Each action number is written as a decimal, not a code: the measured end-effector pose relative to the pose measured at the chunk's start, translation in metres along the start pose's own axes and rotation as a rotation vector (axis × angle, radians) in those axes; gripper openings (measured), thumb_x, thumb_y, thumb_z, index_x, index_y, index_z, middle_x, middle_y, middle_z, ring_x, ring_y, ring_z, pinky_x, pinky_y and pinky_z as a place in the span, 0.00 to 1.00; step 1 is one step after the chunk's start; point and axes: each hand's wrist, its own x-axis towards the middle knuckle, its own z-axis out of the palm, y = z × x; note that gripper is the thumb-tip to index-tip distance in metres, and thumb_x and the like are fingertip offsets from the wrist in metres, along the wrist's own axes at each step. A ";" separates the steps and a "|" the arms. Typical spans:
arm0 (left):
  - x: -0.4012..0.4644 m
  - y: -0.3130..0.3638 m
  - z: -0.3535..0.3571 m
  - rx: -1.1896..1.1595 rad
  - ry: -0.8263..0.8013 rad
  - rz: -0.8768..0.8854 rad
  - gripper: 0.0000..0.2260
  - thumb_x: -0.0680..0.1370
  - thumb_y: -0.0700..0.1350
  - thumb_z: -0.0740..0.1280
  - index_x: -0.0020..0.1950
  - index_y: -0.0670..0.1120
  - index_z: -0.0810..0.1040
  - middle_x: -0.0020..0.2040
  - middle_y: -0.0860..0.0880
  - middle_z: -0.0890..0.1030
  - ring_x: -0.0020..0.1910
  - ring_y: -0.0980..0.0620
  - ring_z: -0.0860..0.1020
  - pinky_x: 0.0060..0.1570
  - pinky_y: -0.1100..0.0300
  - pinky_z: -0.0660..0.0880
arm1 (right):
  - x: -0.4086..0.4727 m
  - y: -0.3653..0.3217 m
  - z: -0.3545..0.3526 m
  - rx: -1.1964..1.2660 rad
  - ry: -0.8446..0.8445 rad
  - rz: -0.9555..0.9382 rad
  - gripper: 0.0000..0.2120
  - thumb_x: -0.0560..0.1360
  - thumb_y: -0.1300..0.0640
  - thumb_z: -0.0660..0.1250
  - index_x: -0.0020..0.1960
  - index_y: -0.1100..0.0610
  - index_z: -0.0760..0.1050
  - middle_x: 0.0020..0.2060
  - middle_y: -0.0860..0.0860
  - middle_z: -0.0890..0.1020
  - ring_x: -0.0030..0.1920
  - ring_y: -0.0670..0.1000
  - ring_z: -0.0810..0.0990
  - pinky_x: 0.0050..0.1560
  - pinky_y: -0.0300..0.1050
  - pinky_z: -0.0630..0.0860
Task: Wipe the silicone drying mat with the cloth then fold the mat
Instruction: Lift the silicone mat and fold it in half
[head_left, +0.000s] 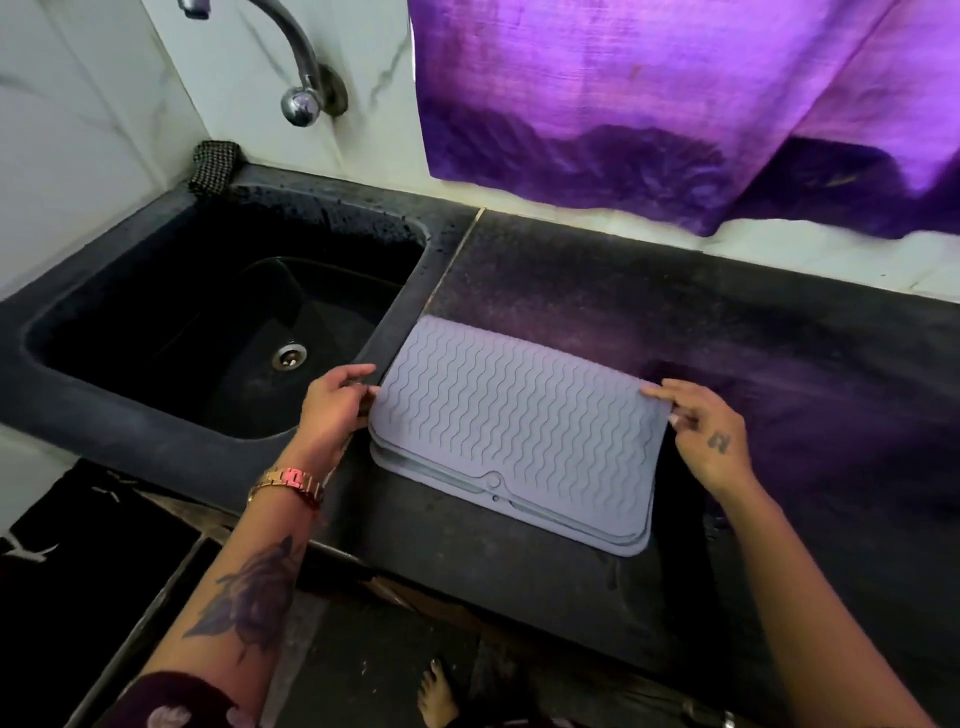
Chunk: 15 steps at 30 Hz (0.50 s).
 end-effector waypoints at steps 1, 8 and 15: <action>0.004 0.002 -0.003 -0.017 -0.089 0.029 0.16 0.78 0.33 0.55 0.60 0.46 0.76 0.42 0.48 0.82 0.42 0.51 0.80 0.39 0.60 0.77 | -0.002 0.000 0.001 0.057 0.018 0.022 0.27 0.68 0.80 0.58 0.56 0.57 0.80 0.60 0.51 0.76 0.57 0.49 0.75 0.52 0.23 0.69; 0.026 0.022 -0.011 -0.126 -0.515 0.148 0.26 0.73 0.25 0.60 0.61 0.53 0.76 0.41 0.49 0.82 0.40 0.55 0.81 0.38 0.64 0.78 | -0.005 -0.003 -0.001 0.238 0.056 -0.004 0.25 0.69 0.73 0.69 0.57 0.48 0.78 0.59 0.48 0.77 0.57 0.49 0.78 0.57 0.39 0.75; 0.038 0.045 0.012 0.093 -0.508 0.257 0.19 0.71 0.27 0.66 0.60 0.40 0.79 0.46 0.47 0.81 0.44 0.56 0.80 0.44 0.68 0.77 | 0.023 -0.007 -0.012 0.345 -0.113 -0.052 0.17 0.71 0.68 0.69 0.46 0.45 0.81 0.53 0.41 0.80 0.58 0.42 0.77 0.60 0.41 0.71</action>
